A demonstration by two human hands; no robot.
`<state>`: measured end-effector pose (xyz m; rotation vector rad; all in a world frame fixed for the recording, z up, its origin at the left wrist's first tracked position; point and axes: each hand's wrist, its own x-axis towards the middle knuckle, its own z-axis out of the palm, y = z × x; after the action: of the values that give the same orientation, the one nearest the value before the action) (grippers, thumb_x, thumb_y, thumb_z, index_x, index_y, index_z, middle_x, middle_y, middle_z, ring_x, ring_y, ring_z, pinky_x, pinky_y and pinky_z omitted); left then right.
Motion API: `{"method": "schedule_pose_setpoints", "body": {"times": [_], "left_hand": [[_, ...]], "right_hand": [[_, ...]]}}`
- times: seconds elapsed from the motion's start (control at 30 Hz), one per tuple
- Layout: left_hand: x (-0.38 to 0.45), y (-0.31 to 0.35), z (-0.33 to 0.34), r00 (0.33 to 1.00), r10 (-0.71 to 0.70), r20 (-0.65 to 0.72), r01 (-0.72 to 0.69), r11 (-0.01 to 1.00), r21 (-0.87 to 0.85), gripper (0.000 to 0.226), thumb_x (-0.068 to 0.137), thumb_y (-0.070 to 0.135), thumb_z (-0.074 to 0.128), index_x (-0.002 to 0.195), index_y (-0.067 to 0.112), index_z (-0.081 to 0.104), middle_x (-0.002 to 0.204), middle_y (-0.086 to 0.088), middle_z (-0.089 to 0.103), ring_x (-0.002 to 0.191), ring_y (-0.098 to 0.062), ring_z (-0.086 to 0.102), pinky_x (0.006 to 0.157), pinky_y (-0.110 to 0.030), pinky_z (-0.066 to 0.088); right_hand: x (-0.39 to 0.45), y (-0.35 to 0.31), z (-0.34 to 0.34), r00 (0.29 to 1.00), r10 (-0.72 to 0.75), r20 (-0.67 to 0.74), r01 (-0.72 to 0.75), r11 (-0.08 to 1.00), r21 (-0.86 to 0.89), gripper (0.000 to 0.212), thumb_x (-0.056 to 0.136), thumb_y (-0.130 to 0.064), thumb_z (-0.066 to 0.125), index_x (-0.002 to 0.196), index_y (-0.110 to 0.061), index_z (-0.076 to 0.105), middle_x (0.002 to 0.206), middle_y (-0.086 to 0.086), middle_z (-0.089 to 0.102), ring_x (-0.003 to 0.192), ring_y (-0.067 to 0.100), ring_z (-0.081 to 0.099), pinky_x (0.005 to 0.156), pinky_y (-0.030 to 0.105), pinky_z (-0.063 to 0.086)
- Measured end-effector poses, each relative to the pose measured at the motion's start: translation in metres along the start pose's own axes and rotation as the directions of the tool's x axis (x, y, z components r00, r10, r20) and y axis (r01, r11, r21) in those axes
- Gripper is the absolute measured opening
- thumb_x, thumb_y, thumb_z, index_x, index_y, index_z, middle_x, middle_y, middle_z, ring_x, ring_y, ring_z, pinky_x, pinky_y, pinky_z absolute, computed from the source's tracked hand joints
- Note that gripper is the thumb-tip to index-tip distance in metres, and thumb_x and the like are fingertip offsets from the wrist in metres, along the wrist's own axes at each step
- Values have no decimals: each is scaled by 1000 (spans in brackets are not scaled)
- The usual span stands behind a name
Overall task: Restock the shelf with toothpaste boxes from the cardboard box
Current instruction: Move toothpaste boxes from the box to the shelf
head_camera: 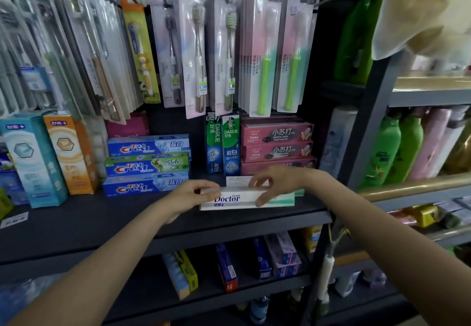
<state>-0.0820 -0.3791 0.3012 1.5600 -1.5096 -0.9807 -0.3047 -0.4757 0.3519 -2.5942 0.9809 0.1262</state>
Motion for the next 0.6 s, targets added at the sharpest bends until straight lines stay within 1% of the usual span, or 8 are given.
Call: {"method": "schedule_pose_setpoints", "body": {"times": [0.07, 0.13, 0.23, 0.3, 0.4, 0.5, 0.53, 0.6], "left_hand": [[7, 16, 0, 998, 44, -33, -45, 999, -28, 28, 84, 19, 65, 111, 21, 61, 115, 4, 58, 114, -13, 50, 97, -21, 37], [18, 33, 1, 992, 87, -92, -91, 995, -32, 31, 83, 19, 66, 113, 21, 59, 118, 3, 56, 115, -14, 49, 101, -25, 37], [38, 46, 7, 968, 155, -197, -149, 988, 46, 41, 84, 17, 66, 123, 16, 54, 123, -4, 53, 119, -20, 48, 96, -25, 39], [49, 42, 15, 961, 114, -253, -106, 993, 44, 51, 87, 16, 62, 134, 12, 44, 136, -9, 46, 127, -23, 43, 99, -27, 36], [55, 22, 28, 954, -72, -292, 63, 997, -38, 54, 93, 13, 53, 142, 8, 31, 144, -13, 38, 131, -26, 39, 109, -34, 34], [56, 7, 39, 962, -155, -224, 139, 987, -85, 43, 95, 8, 47, 137, 5, 40, 130, -9, 50, 121, -26, 48, 106, -38, 39], [55, 4, 42, 970, -149, -193, 135, 987, -82, 40, 94, 7, 49, 133, 5, 45, 123, -4, 53, 118, -24, 51, 105, -37, 41], [55, -1, 47, 976, -111, -186, 105, 994, -40, 35, 91, 8, 54, 126, 10, 54, 121, -4, 59, 111, -23, 56, 101, -35, 43]], "right_hand": [[-3, 5, -13, 999, 17, -36, -19, 998, -64, 53, 80, -31, 71, 127, -17, 51, 130, 1, 53, 117, 19, 51, 103, 35, 41], [-5, 10, -31, 988, 18, -155, -27, 998, -57, 54, 79, -21, 73, 128, -14, 51, 130, 3, 54, 118, 21, 50, 98, 28, 39], [-2, 15, -48, 950, 19, -310, -46, 996, -79, 54, 78, -14, 74, 127, -12, 52, 130, 6, 54, 118, 23, 50, 97, 28, 39], [5, 24, -42, 949, 49, -311, -90, 989, -120, 53, 78, -12, 73, 127, -11, 52, 131, 7, 53, 119, 24, 49, 99, 29, 37], [12, 41, -18, 957, 128, -261, -155, 984, -86, 53, 79, -8, 72, 128, -9, 50, 134, 9, 51, 122, 24, 48, 101, 28, 36], [14, 49, -9, 952, 140, -272, -153, 988, -26, 57, 79, -9, 72, 131, -7, 48, 137, 9, 50, 125, 24, 47, 103, 30, 36], [14, 50, -10, 955, 142, -261, -152, 988, -18, 57, 80, -10, 71, 132, -8, 48, 138, 8, 49, 126, 24, 47, 103, 29, 35], [14, 53, -14, 962, 149, -229, -154, 988, -3, 57, 81, -13, 70, 133, -10, 47, 139, 6, 48, 126, 23, 47, 104, 30, 34]]}}
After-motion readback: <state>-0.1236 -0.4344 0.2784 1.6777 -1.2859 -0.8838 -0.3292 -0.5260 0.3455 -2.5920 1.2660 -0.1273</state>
